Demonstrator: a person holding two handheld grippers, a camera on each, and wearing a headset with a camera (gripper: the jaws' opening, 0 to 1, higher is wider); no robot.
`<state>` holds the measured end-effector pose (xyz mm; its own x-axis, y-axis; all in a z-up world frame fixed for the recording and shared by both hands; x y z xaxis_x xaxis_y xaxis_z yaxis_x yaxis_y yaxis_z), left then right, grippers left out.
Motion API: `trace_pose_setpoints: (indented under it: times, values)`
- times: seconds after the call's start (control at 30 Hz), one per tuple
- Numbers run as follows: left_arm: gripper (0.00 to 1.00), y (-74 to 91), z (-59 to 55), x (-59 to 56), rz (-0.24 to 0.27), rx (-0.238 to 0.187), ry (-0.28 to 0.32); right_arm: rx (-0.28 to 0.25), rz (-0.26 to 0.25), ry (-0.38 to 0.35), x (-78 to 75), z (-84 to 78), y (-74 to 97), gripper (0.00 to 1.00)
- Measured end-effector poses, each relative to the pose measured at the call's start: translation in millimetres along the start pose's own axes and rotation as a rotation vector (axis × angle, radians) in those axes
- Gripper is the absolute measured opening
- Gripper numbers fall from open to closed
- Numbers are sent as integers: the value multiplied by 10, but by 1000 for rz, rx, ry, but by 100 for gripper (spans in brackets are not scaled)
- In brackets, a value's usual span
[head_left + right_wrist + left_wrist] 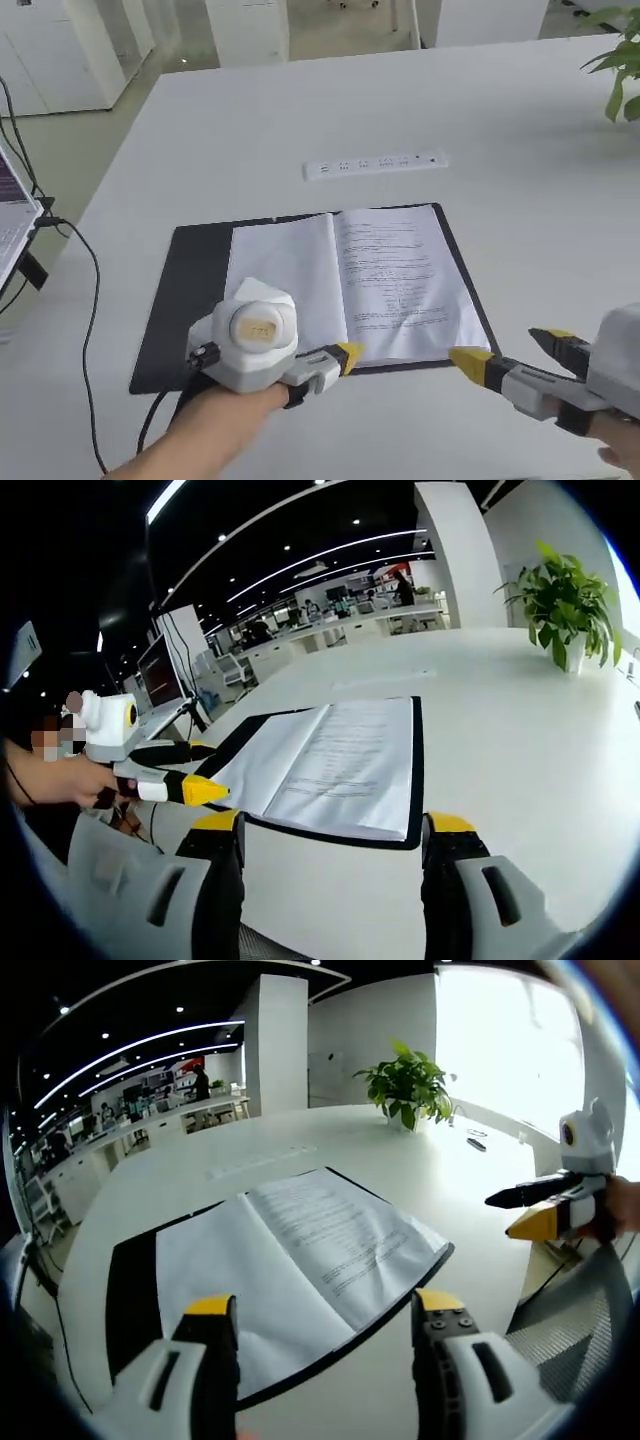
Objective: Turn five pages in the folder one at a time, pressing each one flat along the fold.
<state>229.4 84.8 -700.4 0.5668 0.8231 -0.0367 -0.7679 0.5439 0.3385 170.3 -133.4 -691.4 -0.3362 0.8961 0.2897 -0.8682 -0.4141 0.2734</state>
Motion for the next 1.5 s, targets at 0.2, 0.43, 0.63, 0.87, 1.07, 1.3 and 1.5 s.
trace_pose_setpoints:
  times: [0.2, 0.43, 0.63, 0.87, 1.07, 1.3, 1.5]
  values:
    - [70, -383, -30, -208, -63, 26, -33, 8, 4, -1, 5, -20, -2, 71]
    - [69, -782, -94, -424, -113, 50, -59, 10, -4, -18, -37, -54, -19, 71]
    - [68, -980, -155, -519, -129, 70, -68, 11, -16, -28, -74, -79, -19, 70]
    - [67, -1075, -219, -520, -114, 81, -65, 13, -27, -46, -105, -112, -17, 69]
    - [62, -1122, -279, -486, -79, 90, -76, 11, -33, -54, -112, -117, -26, 68]
    - [51, -1117, -398, -490, -62, 81, -110, 9, -36, -63, -121, -126, -41, 68]
    - [50, -1099, -417, -478, -77, 32, -103, 15, -38, -75, -136, -146, -60, 67]
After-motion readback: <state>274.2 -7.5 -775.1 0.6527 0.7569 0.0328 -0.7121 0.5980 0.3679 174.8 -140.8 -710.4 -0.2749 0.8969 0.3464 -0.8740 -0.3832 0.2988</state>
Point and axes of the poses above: the centre of the closed fingertips' face, and the gripper's own axes: y roughly backward along the fingers, x roughly to its left, z roughly out of its top, the point moved 6 cm from there along y, roughly backward along the fingers, and after that the axes turned 13 degrees about -x, right-handed, at the moved point
